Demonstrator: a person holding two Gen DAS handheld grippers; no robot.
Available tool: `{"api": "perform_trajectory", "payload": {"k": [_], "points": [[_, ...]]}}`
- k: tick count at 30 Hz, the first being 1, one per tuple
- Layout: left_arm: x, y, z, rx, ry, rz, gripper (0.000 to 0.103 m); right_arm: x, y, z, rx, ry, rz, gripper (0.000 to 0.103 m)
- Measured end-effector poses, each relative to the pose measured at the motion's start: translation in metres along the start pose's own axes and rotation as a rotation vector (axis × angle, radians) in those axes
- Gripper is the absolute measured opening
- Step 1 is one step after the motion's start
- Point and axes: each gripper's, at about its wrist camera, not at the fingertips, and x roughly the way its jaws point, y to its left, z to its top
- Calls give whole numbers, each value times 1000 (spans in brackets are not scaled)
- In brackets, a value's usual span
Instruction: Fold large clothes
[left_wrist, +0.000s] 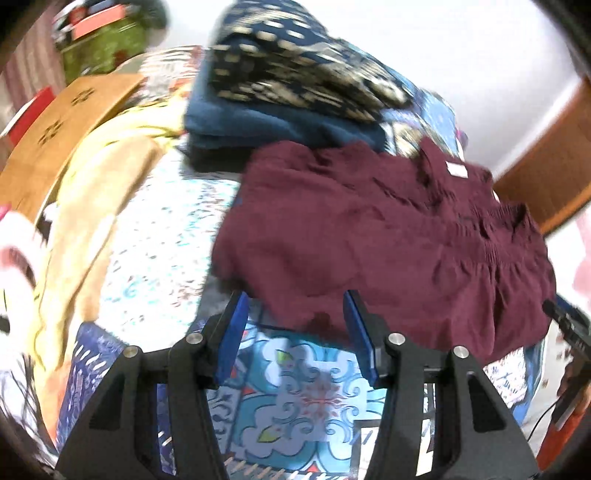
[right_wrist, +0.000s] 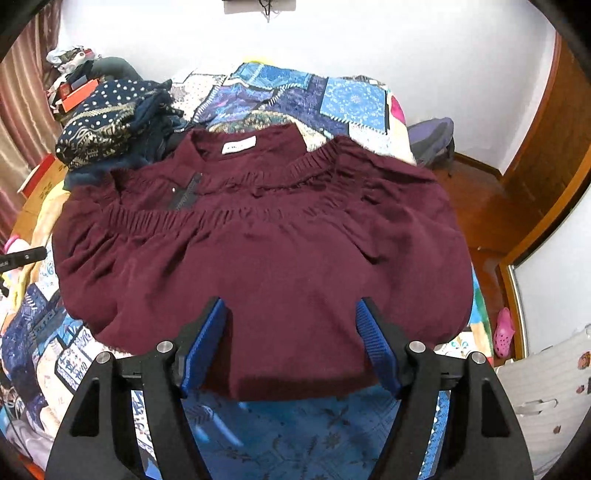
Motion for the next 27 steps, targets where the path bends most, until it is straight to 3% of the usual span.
{"api": "perform_trajectory", "payload": {"k": [4,10,12,18,23,27], "points": [[-1,22,0,-112,3,-79,52,-11,6,15,21,-58,22,69],[41,45,-9,-332,146,-347,52,-14,30,29,-9,-97,75,69],[53,46,-8,-373,172,-388,52,-9,40,28,-31,-81,109,69],[83,45,-9,-447,195,-379,53,20,50,20,-32,17,160,69],[98,43,-4,-497,131,-244,65,25,48,16,-30,24,164,69],[109,41,4,-558,101,-268,67,26,48,17,-38,24,164,69]]}}
